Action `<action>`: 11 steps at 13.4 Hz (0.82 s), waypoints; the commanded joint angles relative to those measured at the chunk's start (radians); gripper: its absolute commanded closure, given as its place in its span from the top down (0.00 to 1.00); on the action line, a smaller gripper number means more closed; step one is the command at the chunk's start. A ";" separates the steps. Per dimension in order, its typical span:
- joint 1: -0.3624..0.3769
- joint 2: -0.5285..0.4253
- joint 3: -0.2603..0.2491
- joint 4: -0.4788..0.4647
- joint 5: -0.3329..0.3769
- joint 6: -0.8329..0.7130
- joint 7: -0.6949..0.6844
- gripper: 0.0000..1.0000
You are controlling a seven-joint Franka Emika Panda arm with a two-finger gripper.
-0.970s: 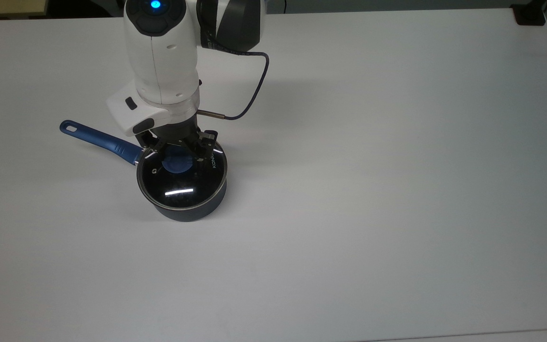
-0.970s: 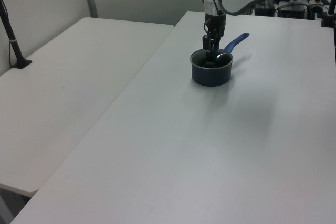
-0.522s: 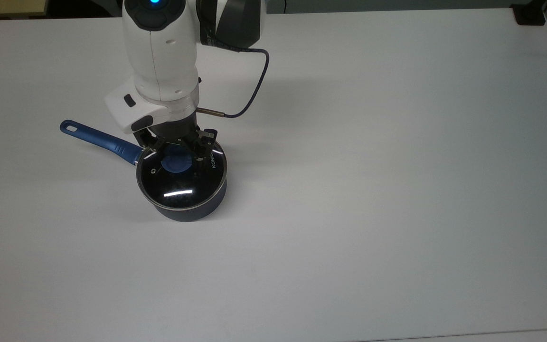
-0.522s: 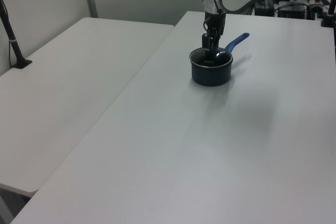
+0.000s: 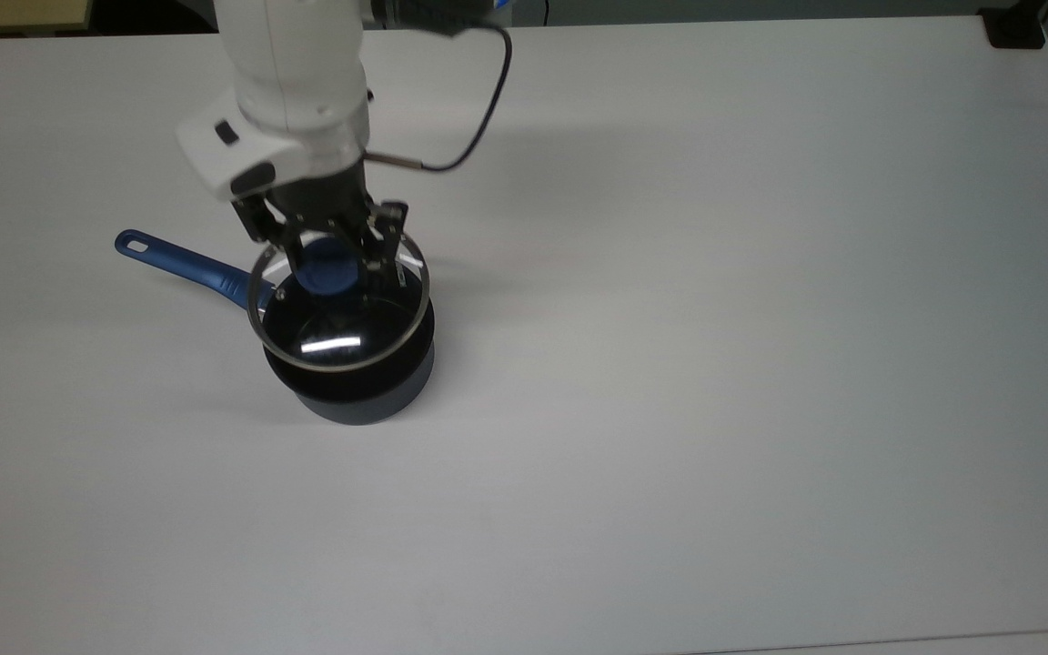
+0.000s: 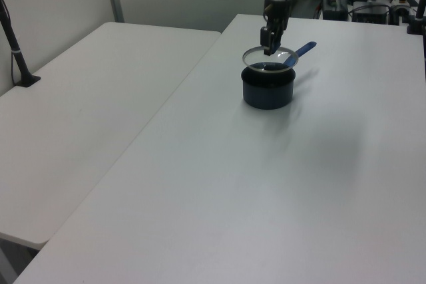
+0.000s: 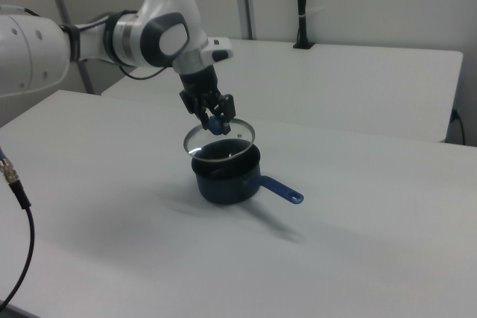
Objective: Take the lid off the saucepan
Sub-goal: 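Lift the glass lid up off the saucepan rim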
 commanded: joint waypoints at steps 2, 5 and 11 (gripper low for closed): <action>0.003 -0.101 -0.016 -0.024 -0.001 -0.067 -0.047 0.55; -0.021 -0.160 -0.028 -0.023 0.004 -0.130 -0.102 0.55; 0.038 -0.203 -0.057 -0.075 0.005 -0.153 -0.121 0.55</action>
